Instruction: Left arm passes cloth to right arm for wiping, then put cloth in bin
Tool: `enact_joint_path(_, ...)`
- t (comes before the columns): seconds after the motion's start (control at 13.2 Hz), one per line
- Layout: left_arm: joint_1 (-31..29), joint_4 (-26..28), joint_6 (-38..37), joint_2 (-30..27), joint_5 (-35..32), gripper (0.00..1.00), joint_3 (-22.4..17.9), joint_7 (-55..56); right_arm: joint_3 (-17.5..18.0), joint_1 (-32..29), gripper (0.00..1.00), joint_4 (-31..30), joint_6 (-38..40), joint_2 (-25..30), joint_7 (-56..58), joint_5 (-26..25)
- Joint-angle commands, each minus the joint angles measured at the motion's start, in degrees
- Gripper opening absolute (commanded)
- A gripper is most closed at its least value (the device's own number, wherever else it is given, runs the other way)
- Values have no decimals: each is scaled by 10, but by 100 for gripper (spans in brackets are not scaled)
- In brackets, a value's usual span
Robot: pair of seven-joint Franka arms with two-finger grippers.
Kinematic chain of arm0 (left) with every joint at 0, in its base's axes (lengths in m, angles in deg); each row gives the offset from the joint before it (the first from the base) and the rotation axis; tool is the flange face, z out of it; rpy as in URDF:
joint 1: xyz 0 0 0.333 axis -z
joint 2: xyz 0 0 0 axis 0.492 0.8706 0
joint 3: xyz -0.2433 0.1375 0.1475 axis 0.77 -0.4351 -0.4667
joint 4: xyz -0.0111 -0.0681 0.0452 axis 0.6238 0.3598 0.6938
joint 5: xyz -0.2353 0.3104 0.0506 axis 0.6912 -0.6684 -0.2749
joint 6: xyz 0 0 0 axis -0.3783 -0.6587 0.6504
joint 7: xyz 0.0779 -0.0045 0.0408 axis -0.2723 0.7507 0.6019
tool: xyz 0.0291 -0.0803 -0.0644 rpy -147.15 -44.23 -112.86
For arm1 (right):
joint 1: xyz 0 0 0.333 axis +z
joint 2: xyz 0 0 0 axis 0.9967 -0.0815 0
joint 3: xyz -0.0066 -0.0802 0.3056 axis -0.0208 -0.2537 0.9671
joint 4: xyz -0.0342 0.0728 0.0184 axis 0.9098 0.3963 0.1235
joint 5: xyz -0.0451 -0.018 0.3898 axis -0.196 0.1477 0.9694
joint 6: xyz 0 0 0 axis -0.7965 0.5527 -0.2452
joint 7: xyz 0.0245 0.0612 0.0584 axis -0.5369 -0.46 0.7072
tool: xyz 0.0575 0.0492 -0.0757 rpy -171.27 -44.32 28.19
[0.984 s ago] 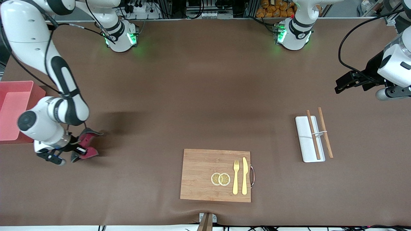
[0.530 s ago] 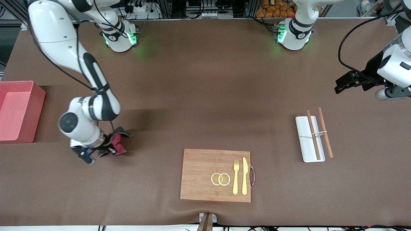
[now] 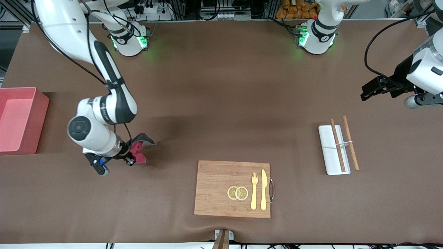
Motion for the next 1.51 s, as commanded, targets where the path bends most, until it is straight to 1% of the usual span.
enact_joint_path(0.0, -2, 8, -5, -14, -1, 100, 2, -6, -2, -48, 0, 23, 36, 16, 116, 8)
enact_joint_path(0.23, -2, 7, -7, -15, -1, 100, 2, -7, -2, -151, 0, 38, 42, 19, 333, 11)
enact_joint_path(0.3, -2, 7, -7, -15, -2, 100, 2, -7, -3, -174, 0, 51, 55, 20, 379, 10)
enact_joint_path(0.53, -2, 8, -9, -16, -4, 100, 3, -6, -3, -254, 0, 110, 155, 20, 511, 5)
enact_joint_path(0.68, -4, 9, -15, -17, -4, 100, 1, -8, -3, -318, 0, 160, 217, 19, 606, 4)
enact_joint_path(0.76, -4, 9, -18, -17, -4, 100, 1, -9, -3, -345, 0, 179, 234, 17, 645, 3)
enact_joint_path(1.14, -4, 12, -18, -17, -5, 100, 1, -8, -4, -443, 0, 184, 231, 1, 800, -13)
enact_joint_path(1.29, -4, 13, -19, -17, -5, 100, 1, -5, -4, -473, 0, 188, 203, -18, 848, -13)
enact_joint_path(1.44, -5, 16, -19, -16, -4, 100, 0, -5, -3, -500, 0, 188, 160, -44, 893, -11)
